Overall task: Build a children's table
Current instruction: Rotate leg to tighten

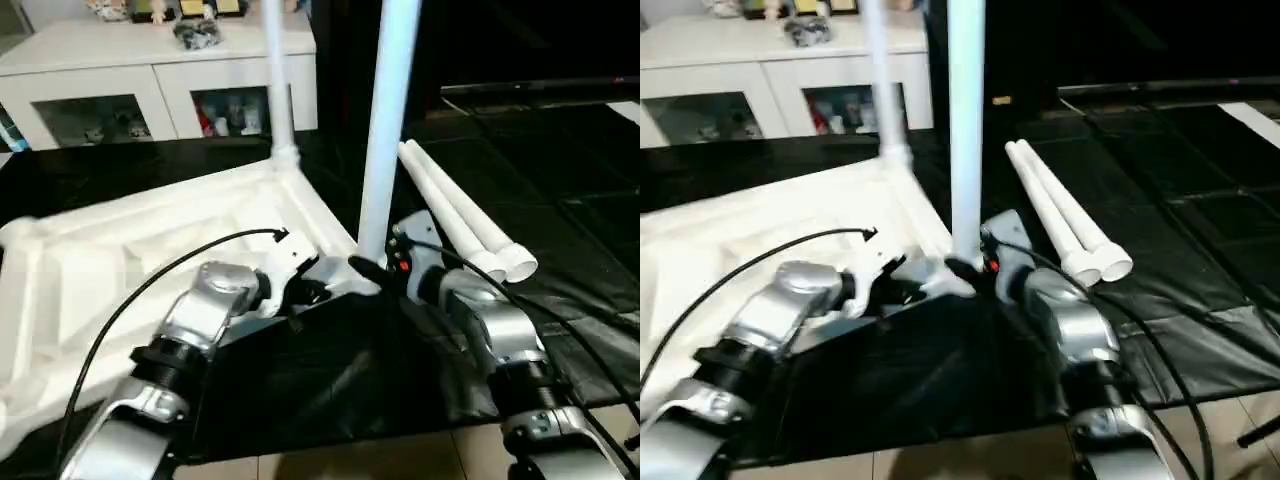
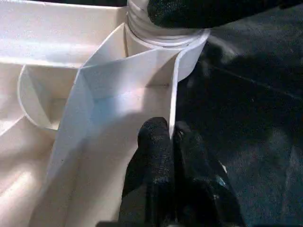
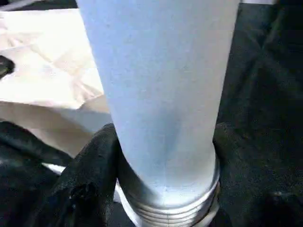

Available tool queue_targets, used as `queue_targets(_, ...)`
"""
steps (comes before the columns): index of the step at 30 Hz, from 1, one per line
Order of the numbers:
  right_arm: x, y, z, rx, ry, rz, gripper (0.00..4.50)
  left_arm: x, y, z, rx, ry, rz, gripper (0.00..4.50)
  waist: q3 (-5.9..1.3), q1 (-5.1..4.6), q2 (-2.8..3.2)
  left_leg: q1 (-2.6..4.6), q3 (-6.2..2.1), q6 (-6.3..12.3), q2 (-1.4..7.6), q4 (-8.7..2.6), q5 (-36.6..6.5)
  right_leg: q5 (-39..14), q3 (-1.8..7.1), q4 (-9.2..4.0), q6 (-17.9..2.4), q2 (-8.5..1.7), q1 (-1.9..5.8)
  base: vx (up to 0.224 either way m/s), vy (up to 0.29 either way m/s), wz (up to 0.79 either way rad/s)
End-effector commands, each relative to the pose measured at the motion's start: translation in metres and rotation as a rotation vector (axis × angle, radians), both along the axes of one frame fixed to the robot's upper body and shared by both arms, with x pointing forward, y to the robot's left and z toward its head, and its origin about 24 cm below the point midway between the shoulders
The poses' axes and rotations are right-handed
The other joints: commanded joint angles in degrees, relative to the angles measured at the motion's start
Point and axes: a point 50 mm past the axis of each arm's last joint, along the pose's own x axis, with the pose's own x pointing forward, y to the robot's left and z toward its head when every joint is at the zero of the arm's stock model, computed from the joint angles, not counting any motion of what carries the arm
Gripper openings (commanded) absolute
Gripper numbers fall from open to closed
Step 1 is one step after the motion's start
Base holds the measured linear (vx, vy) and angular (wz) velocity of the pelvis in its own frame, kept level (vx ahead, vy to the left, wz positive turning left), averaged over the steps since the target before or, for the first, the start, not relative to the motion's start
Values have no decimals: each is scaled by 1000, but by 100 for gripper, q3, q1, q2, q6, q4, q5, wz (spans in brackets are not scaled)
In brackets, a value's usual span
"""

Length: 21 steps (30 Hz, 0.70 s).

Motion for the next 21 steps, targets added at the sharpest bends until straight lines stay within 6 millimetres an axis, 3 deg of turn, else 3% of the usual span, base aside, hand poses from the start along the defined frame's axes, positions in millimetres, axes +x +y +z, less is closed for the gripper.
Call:
queue_targets(1,-18,50,-10,78,72,217,258,13,-18,30,-71,-131,41,0,-361,9,-78,-2,-60,265,65,-419,-1463,-2772,218,-574,-552,-303,272,0,0,0)
queue_targets(2,-18,51,-8,97,59,219,258,12,-18,30,-67,-135,44,0,-371,18,-76,-10,-63,287,81,-426,-1390,-2578,235,-543,-620,-312,281,0,0,0)
queue_targets(5,-17,48,-6,106,49,208,328,12,-18,30,-60,-143,37,0,-390,35,-43,-27,-56,328,95,-421,-1182,-2049,269,-471,-843,-315,297,0,0,0)
queue_targets(9,-17,38,0,112,8,245,364,8,-12,30,-43,-145,-7,0,-410,40,-41,-47,-45,387,101,-408,-990,-1508,284,-403,-1059,-315,327,0,0,0)
queue_targets(13,-20,23,4,104,-26,317,398,6,-7,29,-31,-149,-62,0,-425,73,-60,-50,-36,477,105,-391,-891,-1342,290,-388,-1124,-320,341,0,0,0)
queue_targets(16,-21,1,6,36,-56,382,420,4,1,27,-3,-148,-131,0,-437,108,-29,-64,-38,583,116,-370,-734,-1078,289,-348,-1201,-315,335,0,0,0)
queue_targets(21,-24,-26,12,-87,-83,522,431,-5,15,25,55,-127,-335,0,-417,179,-28,-47,-26,562,130,-376,-934,-1286,288,-369,-1208,-321,329,0,0,0)
